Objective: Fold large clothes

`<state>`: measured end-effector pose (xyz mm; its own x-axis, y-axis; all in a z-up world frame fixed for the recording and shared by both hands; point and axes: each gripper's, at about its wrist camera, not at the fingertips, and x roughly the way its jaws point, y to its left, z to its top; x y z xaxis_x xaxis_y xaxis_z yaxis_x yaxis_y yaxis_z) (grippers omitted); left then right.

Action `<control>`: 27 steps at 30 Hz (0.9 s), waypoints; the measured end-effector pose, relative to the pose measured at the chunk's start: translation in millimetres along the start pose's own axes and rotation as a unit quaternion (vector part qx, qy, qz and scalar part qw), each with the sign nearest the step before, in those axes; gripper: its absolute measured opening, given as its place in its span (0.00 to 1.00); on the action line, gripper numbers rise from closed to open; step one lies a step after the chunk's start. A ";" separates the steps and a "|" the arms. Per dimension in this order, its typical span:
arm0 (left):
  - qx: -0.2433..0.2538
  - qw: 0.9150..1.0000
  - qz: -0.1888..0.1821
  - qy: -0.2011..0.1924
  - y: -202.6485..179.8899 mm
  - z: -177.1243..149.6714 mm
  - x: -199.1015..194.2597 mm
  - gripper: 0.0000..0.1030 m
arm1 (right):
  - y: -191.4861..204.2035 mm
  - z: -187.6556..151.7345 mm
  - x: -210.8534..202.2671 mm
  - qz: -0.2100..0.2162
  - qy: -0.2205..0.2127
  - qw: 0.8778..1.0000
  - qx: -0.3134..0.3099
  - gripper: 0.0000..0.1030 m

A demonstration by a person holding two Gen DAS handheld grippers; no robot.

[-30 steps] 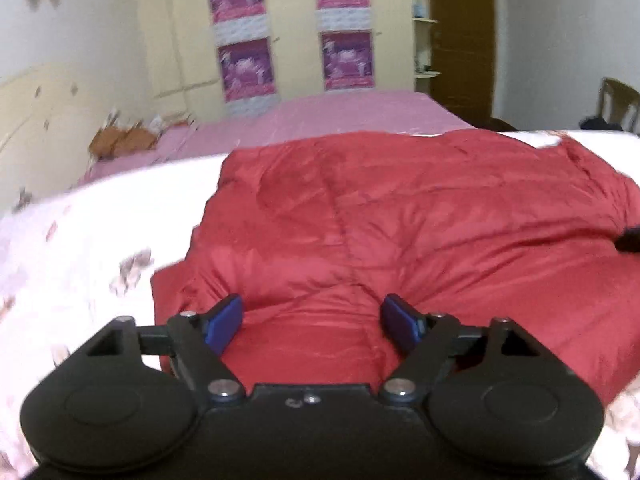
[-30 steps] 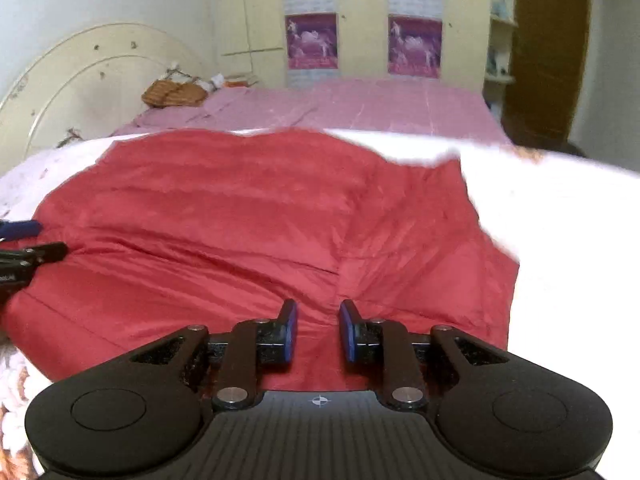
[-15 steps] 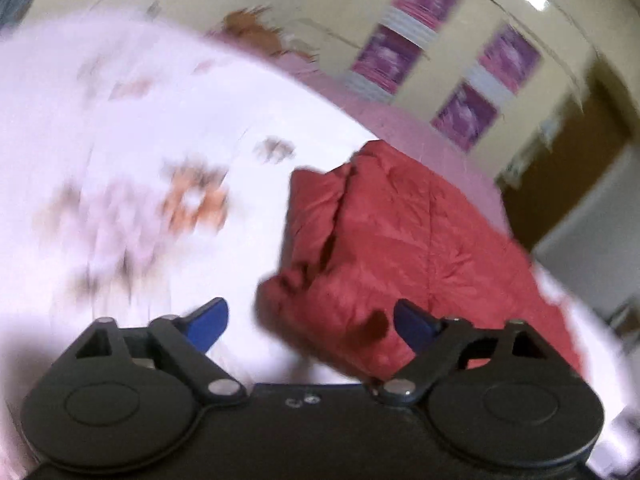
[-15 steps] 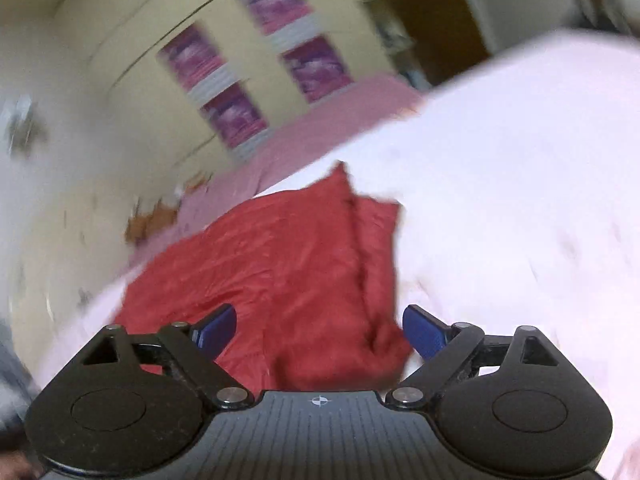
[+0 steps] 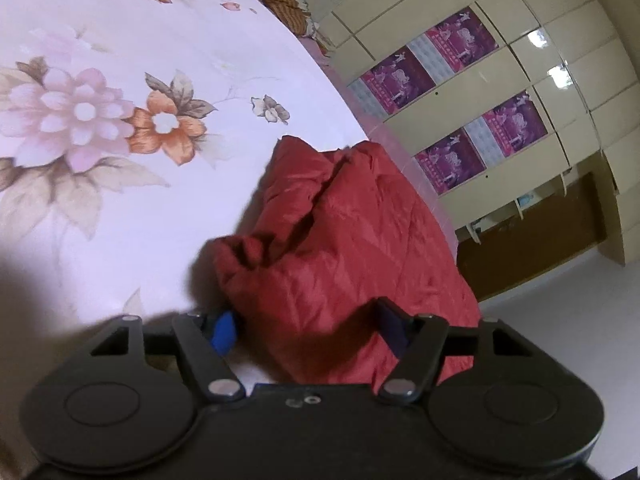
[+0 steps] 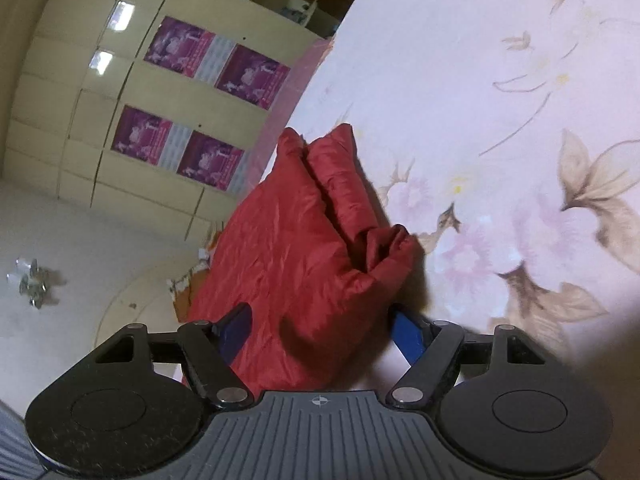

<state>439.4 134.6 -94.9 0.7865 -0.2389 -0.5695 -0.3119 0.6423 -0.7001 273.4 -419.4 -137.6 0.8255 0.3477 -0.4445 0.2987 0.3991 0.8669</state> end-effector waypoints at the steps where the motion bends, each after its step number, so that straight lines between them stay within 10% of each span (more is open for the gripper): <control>1: -0.001 1.000 -0.003 -0.003 0.0 1.6 2.9 0.66 | -0.4 2.0 3.4 -0.001 -0.002 1.000 -0.002 0.72; 11: 0.008 1.000 -0.004 -0.005 -4.0 15.3 29.3 0.49 | 14.9 6.9 37.0 -0.014 -0.017 0.999 -0.034 0.72; 14: 0.032 0.999 0.002 0.002 -7.9 16.2 31.0 0.35 | 15.2 11.9 50.8 -0.027 0.001 0.999 -0.036 0.38; 18: 0.083 0.997 0.005 -0.001 -22.6 14.0 19.0 0.19 | 17.2 14.3 50.4 -0.027 0.010 0.998 -0.050 0.28; 27: 0.110 0.994 0.015 0.002 -34.5 -0.5 -15.4 0.16 | 31.4 7.6 18.9 -0.025 0.015 0.996 -0.087 0.20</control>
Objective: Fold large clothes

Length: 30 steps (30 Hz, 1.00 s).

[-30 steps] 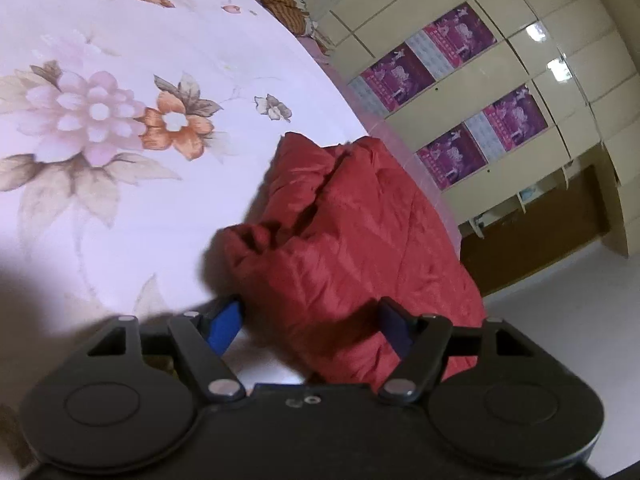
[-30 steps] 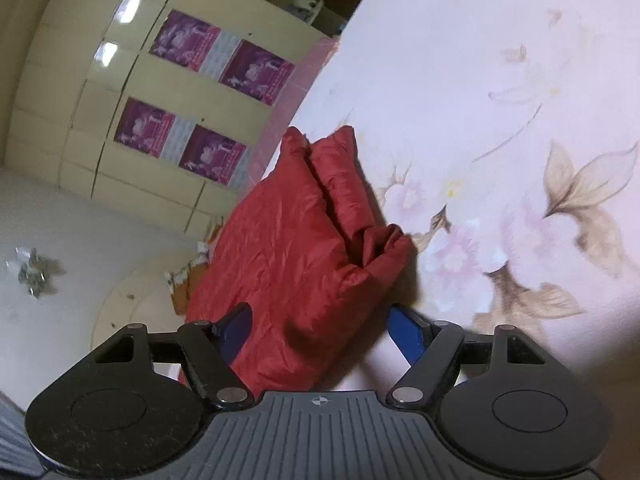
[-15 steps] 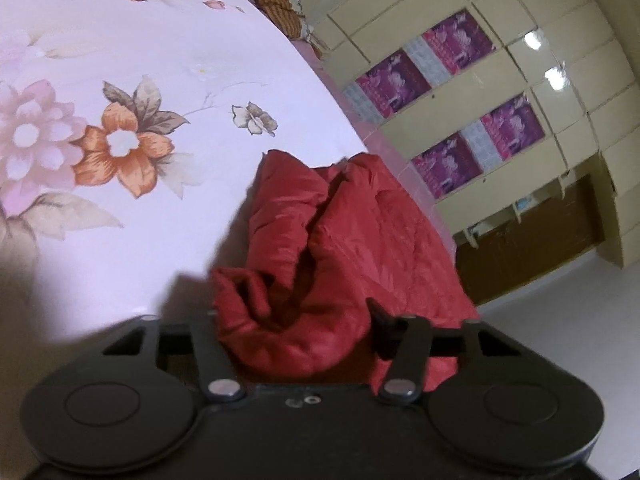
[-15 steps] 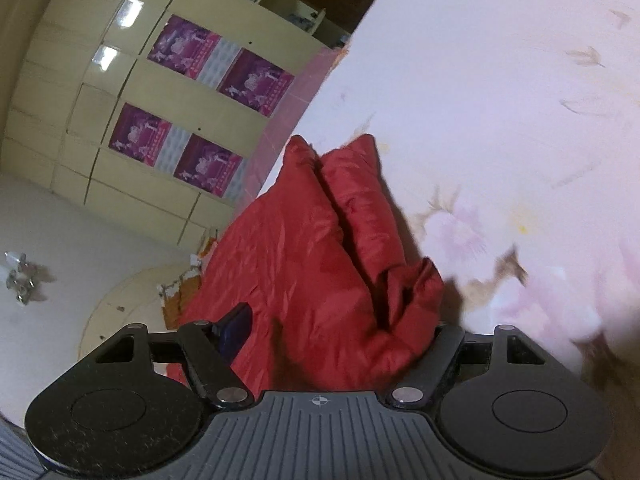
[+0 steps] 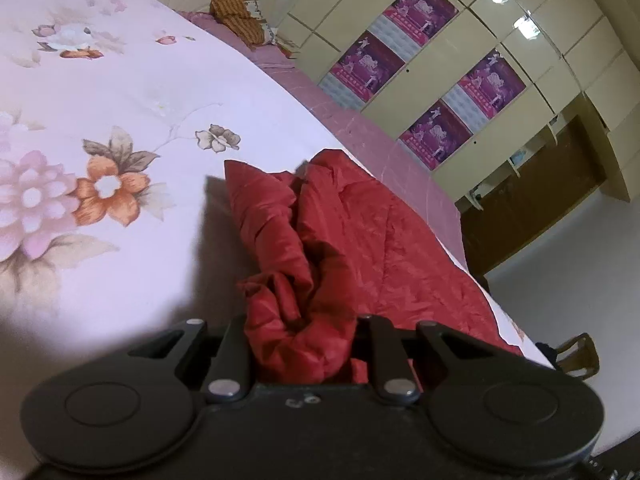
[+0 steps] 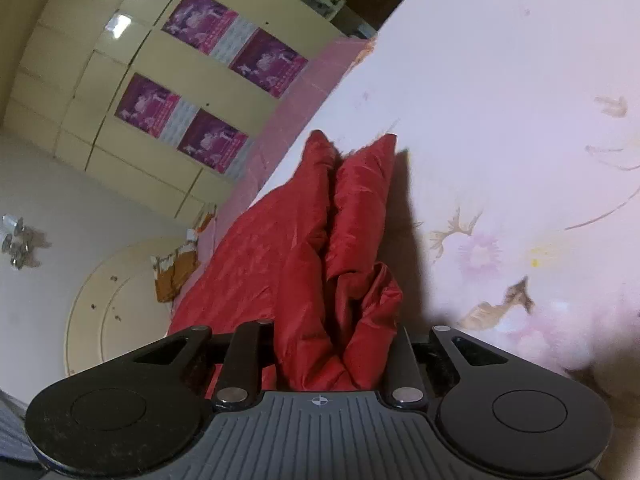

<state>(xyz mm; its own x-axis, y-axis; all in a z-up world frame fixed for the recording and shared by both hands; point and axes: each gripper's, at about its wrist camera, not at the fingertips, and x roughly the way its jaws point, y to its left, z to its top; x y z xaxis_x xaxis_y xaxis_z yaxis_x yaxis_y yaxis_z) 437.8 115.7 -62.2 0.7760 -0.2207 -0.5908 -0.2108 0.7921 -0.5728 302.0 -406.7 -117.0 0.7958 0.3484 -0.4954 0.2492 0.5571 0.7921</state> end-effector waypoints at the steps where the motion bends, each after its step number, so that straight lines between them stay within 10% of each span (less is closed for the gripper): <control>1: 0.001 1.000 0.001 0.001 0.1 -1.9 -3.8 0.16 | 0.4 -1.7 -4.6 0.000 0.002 1.000 -0.004 0.20; 30: -0.020 1.000 0.009 -0.007 35.6 -125.1 -161.8 0.16 | -27.3 -76.5 -158.8 -0.015 0.037 0.999 -0.038 0.20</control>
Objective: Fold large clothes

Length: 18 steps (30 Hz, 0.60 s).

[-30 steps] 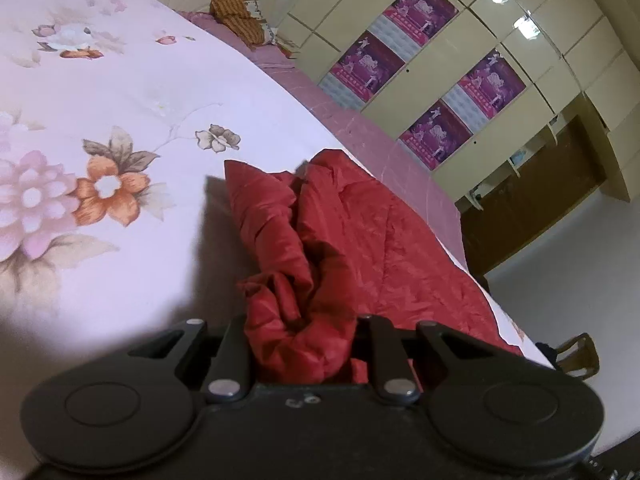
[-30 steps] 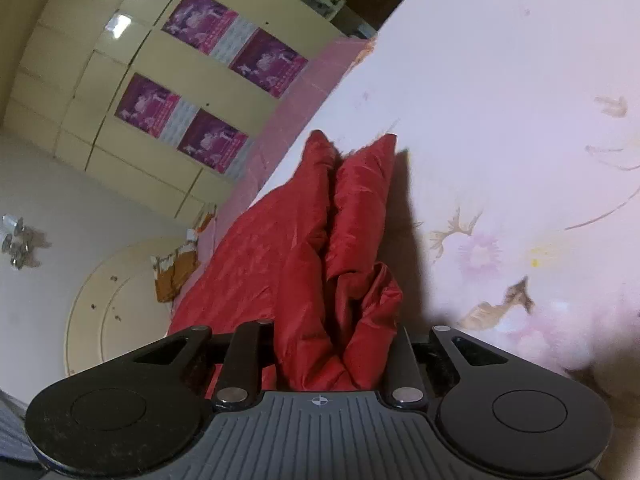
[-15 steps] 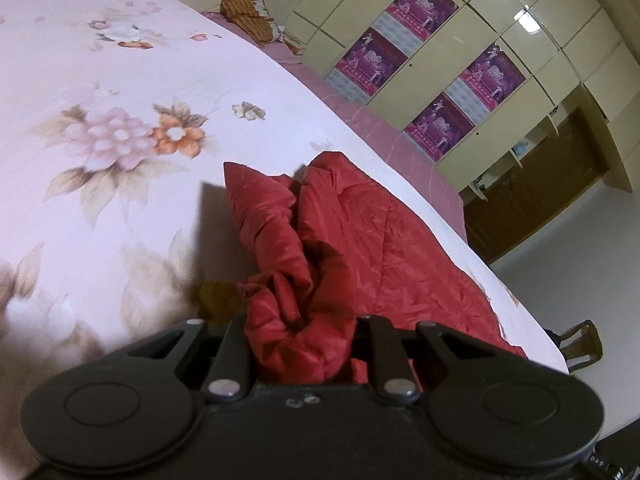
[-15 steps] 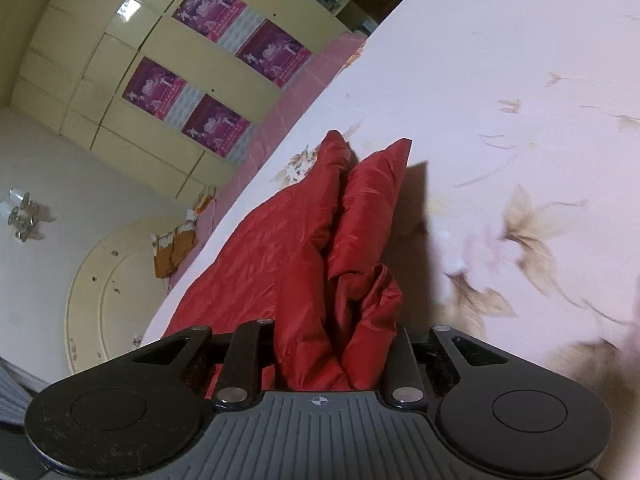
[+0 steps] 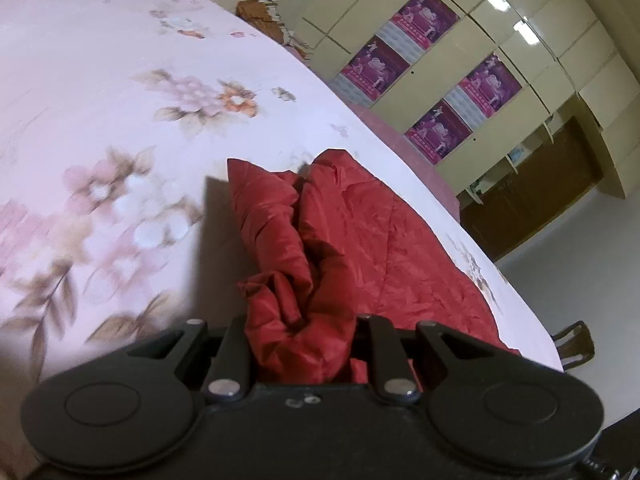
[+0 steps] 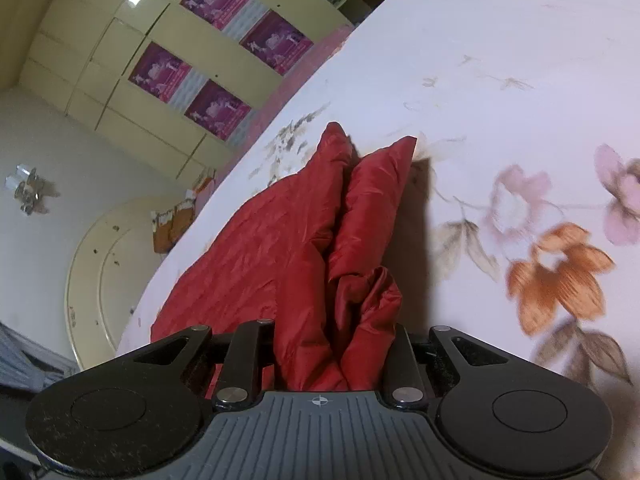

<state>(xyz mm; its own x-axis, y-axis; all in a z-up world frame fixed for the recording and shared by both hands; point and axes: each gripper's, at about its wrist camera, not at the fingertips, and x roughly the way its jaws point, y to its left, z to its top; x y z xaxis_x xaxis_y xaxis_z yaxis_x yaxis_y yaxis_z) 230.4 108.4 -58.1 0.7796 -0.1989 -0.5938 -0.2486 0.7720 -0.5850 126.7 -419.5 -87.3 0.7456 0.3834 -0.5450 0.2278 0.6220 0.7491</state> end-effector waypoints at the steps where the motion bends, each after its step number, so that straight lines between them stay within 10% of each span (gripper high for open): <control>1: -0.002 1.000 0.000 -0.001 2.0 -3.6 -3.8 0.16 | -0.5 -2.2 -2.3 0.000 0.001 1.000 -0.003 0.20; 9: -0.005 1.000 0.007 -0.013 9.2 -26.6 -28.7 0.17 | -0.5 -5.6 -15.7 0.001 0.006 1.000 -0.007 0.20; 13: -0.001 0.999 0.034 -0.007 13.9 -33.9 -20.6 0.49 | -2.8 2.7 5.9 -0.021 0.023 1.000 0.000 0.21; 18: 0.025 0.998 0.052 -0.012 12.3 -38.1 -19.3 0.57 | -6.5 10.0 15.2 -0.021 0.020 1.000 0.011 0.37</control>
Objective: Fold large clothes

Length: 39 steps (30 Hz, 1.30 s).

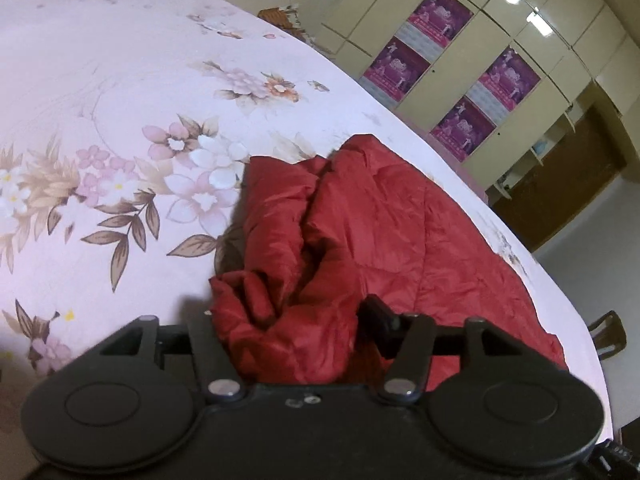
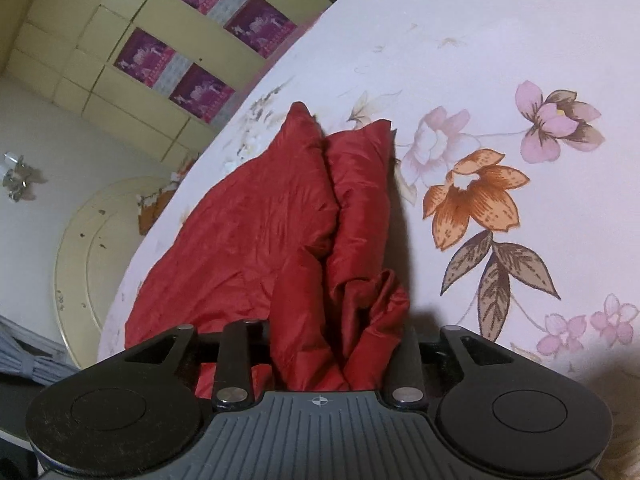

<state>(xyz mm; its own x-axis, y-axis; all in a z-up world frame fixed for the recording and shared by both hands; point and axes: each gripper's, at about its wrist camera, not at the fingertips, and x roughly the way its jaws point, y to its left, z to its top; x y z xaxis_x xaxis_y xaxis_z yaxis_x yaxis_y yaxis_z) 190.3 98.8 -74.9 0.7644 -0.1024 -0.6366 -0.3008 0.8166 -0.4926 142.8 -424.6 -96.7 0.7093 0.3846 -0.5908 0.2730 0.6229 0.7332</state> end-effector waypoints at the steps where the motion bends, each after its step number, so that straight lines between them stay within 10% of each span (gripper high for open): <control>1: -0.005 1.000 -0.003 0.001 2.1 0.2 -0.2 0.58 | 0.7 2.7 -2.3 -0.003 -0.008 1.000 -0.001 0.45; 5: -0.015 1.000 -0.026 0.006 9.0 0.1 -2.2 0.66 | 0.9 13.6 -23.6 -0.059 -0.068 0.996 -0.017 0.85; 10: -0.046 0.998 -0.048 0.010 17.6 0.7 -1.3 0.65 | 2.4 28.4 -50.8 -0.117 -0.129 0.985 -0.013 0.85; 14: -0.046 0.998 -0.044 0.010 16.3 -0.2 -1.1 0.58 | 37.0 30.9 -45.0 -0.113 -0.125 0.983 -0.066 0.11; 31: -0.086 0.995 -0.057 0.014 28.4 -7.6 -15.7 0.63 | 163.0 -75.0 77.1 0.009 0.021 0.969 -0.245 0.06; 34: -0.085 0.994 -0.065 0.027 22.9 1.3 -1.4 0.33 | 169.4 -91.0 87.1 0.014 0.034 0.966 -0.255 0.06; 39: -0.043 0.996 -0.077 0.002 7.3 8.2 -7.7 0.18 | 170.0 -105.1 112.6 -0.015 0.064 0.960 -0.272 0.06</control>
<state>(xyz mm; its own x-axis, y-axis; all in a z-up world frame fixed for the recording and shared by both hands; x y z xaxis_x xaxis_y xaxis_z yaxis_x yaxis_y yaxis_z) 186.9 110.2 -68.7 0.8033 -0.2251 -0.5515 -0.2283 0.7388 -0.6340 200.8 -203.8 -73.9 0.6110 0.4191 -0.6716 -0.1112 0.8854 0.4513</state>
